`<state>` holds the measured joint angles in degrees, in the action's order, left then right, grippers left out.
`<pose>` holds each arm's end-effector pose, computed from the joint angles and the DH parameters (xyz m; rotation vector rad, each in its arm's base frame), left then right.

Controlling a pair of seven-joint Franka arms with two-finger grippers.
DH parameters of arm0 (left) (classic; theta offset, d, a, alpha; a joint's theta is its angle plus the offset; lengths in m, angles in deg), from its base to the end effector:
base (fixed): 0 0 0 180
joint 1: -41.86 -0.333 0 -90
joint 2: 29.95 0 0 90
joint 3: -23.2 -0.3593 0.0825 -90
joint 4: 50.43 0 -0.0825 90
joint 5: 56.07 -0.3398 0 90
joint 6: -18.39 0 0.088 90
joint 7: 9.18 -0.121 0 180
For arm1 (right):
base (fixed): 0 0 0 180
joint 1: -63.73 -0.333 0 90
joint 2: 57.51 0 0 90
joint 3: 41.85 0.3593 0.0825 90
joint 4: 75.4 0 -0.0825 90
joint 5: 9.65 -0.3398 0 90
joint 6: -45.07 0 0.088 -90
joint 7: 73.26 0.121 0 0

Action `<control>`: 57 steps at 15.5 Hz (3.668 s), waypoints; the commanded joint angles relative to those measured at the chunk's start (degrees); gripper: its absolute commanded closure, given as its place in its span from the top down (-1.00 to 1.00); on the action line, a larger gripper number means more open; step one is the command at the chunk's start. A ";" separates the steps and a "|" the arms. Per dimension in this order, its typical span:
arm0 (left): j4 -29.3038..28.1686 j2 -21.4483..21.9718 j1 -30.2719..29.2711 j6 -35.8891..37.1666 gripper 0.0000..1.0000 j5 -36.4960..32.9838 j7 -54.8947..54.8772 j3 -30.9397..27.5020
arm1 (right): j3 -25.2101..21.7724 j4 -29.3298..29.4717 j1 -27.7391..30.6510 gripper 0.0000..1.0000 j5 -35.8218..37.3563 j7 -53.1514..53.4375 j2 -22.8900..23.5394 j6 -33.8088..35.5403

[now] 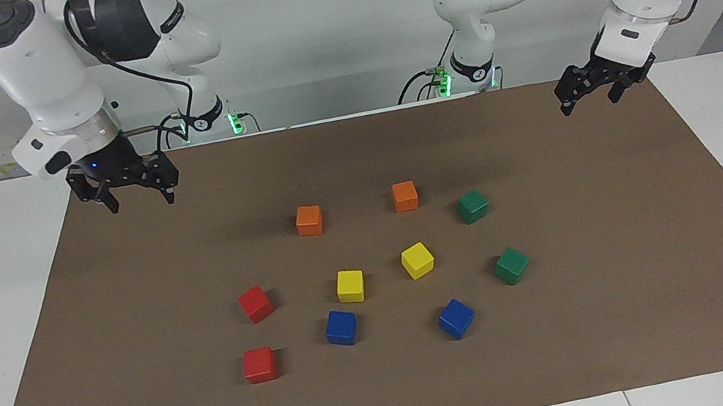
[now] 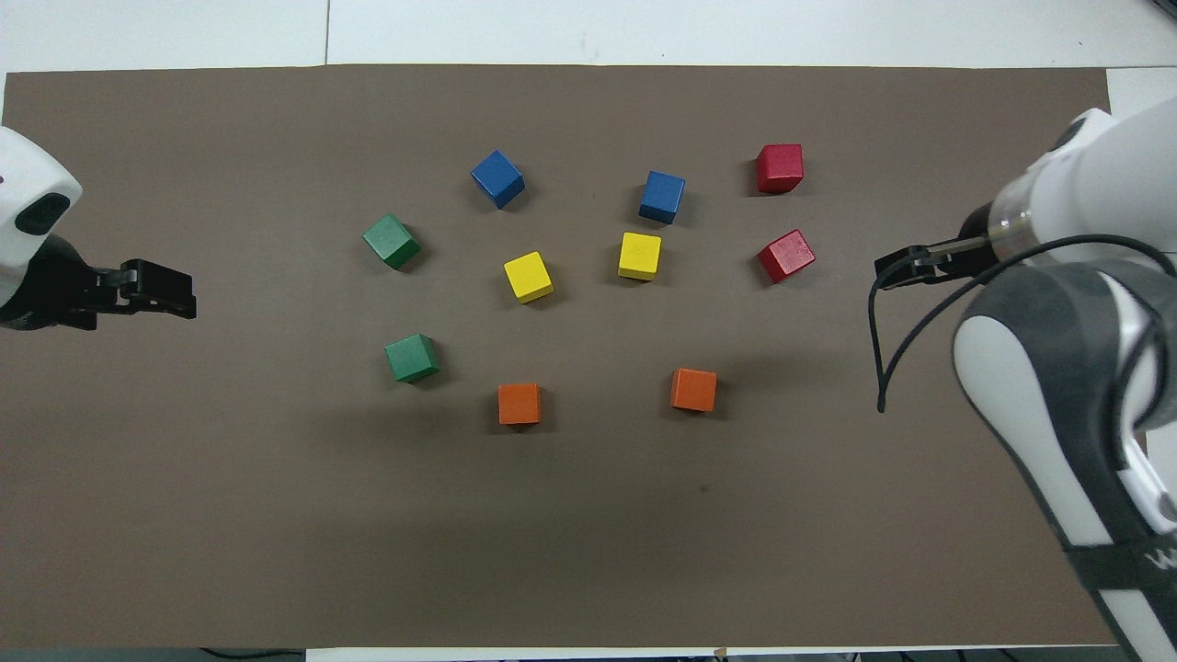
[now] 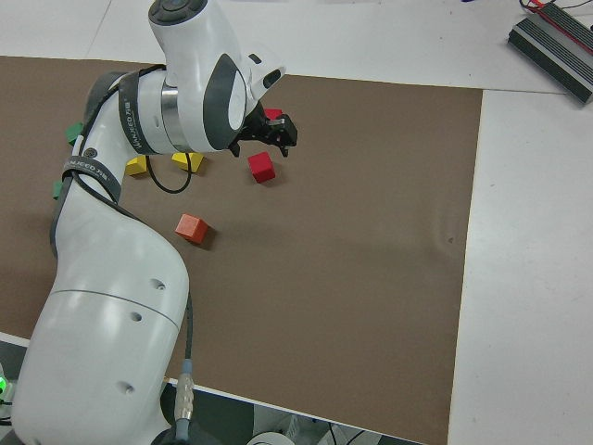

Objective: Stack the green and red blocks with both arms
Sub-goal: 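Reach the left gripper to a green cube while the right gripper reaches a red cube, then grasp the green cube with the left gripper while the right gripper grasps red, then set the green cube down with the left gripper while the right gripper sets red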

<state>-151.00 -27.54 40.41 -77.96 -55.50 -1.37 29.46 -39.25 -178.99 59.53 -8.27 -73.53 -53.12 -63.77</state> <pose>0.4976 -0.0442 0.6050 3.1383 0.0844 -0.0506 0.5447 0.0621 0.5389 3.1163 0.2042 0.0253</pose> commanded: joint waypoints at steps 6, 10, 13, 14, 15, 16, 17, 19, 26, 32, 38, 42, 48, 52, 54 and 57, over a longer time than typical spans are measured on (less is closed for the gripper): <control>-16.74 -3.02 12.87 -22.09 1.00 0.66 20.99 -0.28 | 0.04 0.57 -3.10 1.00 -0.15 -4.38 12.73 -14.29; -21.68 -3.37 14.37 -28.01 1.00 0.66 23.82 -0.20 | 0.04 0.49 -4.23 1.00 0.38 -4.56 15.81 -17.19; -24.49 -5.39 17.27 -33.18 1.00 0.66 29.08 -0.20 | 0.04 0.40 -4.42 1.00 0.73 -7.18 18.01 -20.44; -25.54 -5.65 17.36 -34.60 1.00 0.66 29.79 -0.20 | 0.04 0.23 -4.51 1.00 0.73 -7.46 18.36 -20.97; -26.34 -5.65 17.54 -35.31 1.00 0.66 29.71 -0.20 | 0.04 0.14 -4.94 1.00 0.82 -7.46 18.54 -21.24; -26.95 -5.57 17.54 -35.66 1.00 0.66 29.54 -0.28 | 0.04 0.14 -5.29 1.00 0.91 -7.55 18.89 -21.33; -27.22 -5.65 17.54 -35.84 1.00 0.66 29.54 -0.28 | 0.04 0.05 -5.30 1.00 1.08 -8.07 19.07 -21.68; -27.31 -6.88 17.54 -37.50 1.00 0.66 29.97 -0.28 | 0.04 -1.61 -5.38 1.00 1.35 -9.04 18.98 -24.13; -27.57 -12.94 17.71 -43.39 1.00 0.66 30.42 -0.28 | 0.04 -5.48 -4.59 0.93 3.63 -10.71 19.07 -28.80; -25.65 -14.00 18.85 -39.64 -0.99 0.40 33.13 -0.37 | 0.04 -4.79 -4.51 0.62 3.72 -10.36 19.51 -29.24; -15.74 -12.24 14.49 -22.69 -1.00 -1.87 25.89 -0.90 | -0.04 -4.87 -4.51 -0.82 3.63 -10.18 19.86 -30.65; -12.90 -13.04 0.96 -22.73 -1.00 -2.50 3.76 -0.81 | -0.05 -4.87 -4.24 -1.00 3.63 -10.27 19.86 -30.65; -13.07 -18.57 -6.37 -32.05 -1.00 -2.50 -8.52 -0.81 | -0.22 -1.89 5.58 -1.00 2.58 -10.19 18.64 -23.72; -14.12 -19.28 -6.28 -34.69 -1.00 -2.50 -8.78 -0.81 | -0.22 -3.11 12.79 -1.00 1.96 -8.34 17.23 -22.03; -14.92 -20.15 -6.19 -36.36 -1.00 -2.50 -11.23 -0.81 | -0.22 -4.52 13.94 -1.00 1.88 -6.85 17.14 -24.13; -15.27 -20.24 -6.28 -36.72 -0.53 -2.50 -12.39 -0.81 | -0.22 -6.27 15.27 -1.00 -0.83 -4.82 17.49 -27.21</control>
<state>-165.12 -48.03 34.02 -112.82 -57.43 -12.40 28.93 -40.35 -182.83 73.97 -6.68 -80.18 -34.95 -88.44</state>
